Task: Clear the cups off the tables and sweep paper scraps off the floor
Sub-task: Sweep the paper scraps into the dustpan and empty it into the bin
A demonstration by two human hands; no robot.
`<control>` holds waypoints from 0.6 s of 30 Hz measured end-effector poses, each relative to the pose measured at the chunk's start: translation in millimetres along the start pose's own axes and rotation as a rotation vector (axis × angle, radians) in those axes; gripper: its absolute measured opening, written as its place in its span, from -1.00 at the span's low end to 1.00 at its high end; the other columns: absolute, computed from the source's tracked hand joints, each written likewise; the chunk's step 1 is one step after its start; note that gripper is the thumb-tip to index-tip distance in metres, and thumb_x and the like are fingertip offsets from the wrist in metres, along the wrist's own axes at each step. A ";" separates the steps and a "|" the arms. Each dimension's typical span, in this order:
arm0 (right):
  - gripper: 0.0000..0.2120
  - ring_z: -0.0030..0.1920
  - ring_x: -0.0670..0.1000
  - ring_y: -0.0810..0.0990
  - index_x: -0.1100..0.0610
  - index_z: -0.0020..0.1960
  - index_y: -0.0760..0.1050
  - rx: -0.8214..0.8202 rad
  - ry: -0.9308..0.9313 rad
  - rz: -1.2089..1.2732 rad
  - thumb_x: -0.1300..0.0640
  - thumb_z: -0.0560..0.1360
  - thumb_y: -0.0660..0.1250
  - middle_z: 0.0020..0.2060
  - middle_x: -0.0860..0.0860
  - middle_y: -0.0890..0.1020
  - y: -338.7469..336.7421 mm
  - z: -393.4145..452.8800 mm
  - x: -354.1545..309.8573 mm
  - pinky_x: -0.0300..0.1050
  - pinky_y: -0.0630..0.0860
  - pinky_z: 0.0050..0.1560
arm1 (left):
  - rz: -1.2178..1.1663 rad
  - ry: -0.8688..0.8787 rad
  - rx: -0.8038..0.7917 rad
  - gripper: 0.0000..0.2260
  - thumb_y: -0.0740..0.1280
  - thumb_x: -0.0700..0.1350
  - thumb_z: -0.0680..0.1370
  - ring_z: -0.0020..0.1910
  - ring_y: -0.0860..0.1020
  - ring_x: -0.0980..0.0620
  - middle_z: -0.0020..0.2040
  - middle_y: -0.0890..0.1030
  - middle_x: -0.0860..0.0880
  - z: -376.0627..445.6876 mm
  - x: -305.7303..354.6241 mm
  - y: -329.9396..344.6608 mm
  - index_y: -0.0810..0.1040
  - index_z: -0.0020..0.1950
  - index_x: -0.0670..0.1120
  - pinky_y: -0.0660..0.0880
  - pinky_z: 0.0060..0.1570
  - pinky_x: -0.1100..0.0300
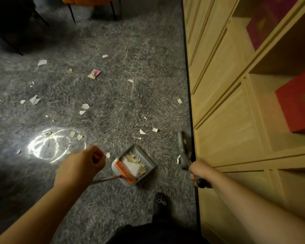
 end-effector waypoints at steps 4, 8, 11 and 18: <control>-0.82 -0.46 0.03 0.36 0.26 -0.02 0.44 -0.113 0.085 0.115 0.31 0.61 0.07 -0.43 0.12 0.39 21.3 19.0 -8.0 -0.14 0.28 -0.50 | 0.010 -0.027 0.008 -0.90 0.40 0.13 0.48 -0.30 0.58 -0.02 -0.28 0.64 0.05 8.1 -0.6 -7.5 0.58 -0.10 0.15 0.53 -0.31 0.13; -0.83 -0.50 0.00 0.32 0.09 -0.03 0.41 -0.168 0.017 0.207 0.25 0.61 0.07 -0.46 0.10 0.39 39.3 29.8 -26.4 -0.24 0.26 -0.48 | 0.022 -0.024 0.040 -0.90 0.41 0.14 0.48 -0.29 0.59 -0.05 -0.28 0.65 0.04 15.4 1.0 -14.4 0.58 -0.11 0.15 0.49 -0.33 0.15; -0.81 -0.54 -0.01 0.31 0.12 0.14 0.44 -0.186 -0.027 0.243 0.23 0.61 0.09 -0.47 0.10 0.39 47.8 33.0 -41.5 -0.26 0.26 -0.50 | 0.029 -0.010 0.055 -0.91 0.42 0.13 0.47 -0.32 0.56 -0.05 -0.32 0.62 0.04 22.4 3.1 -18.0 0.57 -0.13 0.15 0.40 -0.38 0.19; -0.64 -0.56 -0.02 0.34 0.04 0.39 0.30 -0.130 -0.079 0.235 0.23 0.61 0.09 -0.46 0.09 0.40 19.5 16.8 -49.9 -0.25 0.29 -0.51 | 0.002 0.017 0.035 -0.92 0.41 0.14 0.46 -0.33 0.54 0.03 -0.31 0.61 0.09 54.3 11.1 -22.5 0.55 -0.16 0.19 0.36 -0.41 0.23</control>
Point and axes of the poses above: each hand's wrist, its own z-axis towards the middle knuckle, its own y-axis out of the palm, x = y × z, the point moved 8 cm from there along z, towards the middle knuckle
